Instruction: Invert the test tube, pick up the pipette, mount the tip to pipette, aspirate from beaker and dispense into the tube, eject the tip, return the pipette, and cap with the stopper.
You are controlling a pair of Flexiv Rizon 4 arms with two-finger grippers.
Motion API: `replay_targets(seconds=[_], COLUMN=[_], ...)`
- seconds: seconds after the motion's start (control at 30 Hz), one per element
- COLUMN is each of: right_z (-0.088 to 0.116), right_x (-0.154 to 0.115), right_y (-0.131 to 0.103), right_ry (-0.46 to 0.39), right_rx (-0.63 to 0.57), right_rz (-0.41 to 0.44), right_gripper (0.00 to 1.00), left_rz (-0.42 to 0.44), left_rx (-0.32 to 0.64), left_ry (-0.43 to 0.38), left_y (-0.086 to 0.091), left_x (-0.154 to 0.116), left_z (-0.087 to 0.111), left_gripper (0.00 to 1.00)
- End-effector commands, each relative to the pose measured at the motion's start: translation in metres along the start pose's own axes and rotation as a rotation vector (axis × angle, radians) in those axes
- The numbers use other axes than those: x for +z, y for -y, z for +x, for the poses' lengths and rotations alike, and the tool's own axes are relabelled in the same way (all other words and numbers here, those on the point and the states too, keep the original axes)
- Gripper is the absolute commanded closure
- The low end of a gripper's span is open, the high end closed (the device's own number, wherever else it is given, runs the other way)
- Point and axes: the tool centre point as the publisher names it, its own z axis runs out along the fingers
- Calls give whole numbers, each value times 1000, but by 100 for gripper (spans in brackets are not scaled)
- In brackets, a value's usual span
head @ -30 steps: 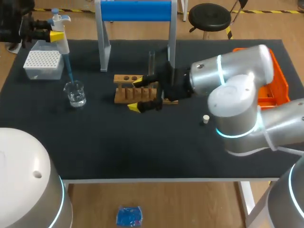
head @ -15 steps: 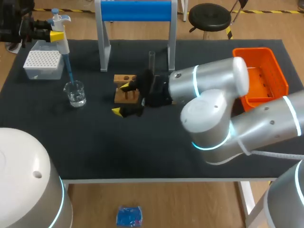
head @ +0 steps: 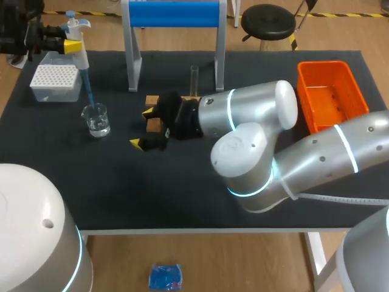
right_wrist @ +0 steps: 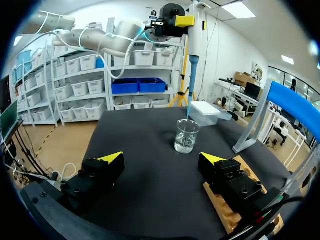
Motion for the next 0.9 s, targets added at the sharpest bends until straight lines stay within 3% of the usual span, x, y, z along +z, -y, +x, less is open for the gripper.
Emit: replay_targets(seconds=[0.03, 0.9], right_z=[2, 1], right_x=[17, 22], right_y=[3, 2], right_ry=[15, 17], right_rx=[1, 1], right_rz=[-12, -20], right_gripper=[0, 0], left_rz=[0, 0], left_rx=[2, 2], left_ry=[1, 1], left_y=[0, 0], left_x=[0, 0], left_z=[0, 0], left_gripper=[100, 100])
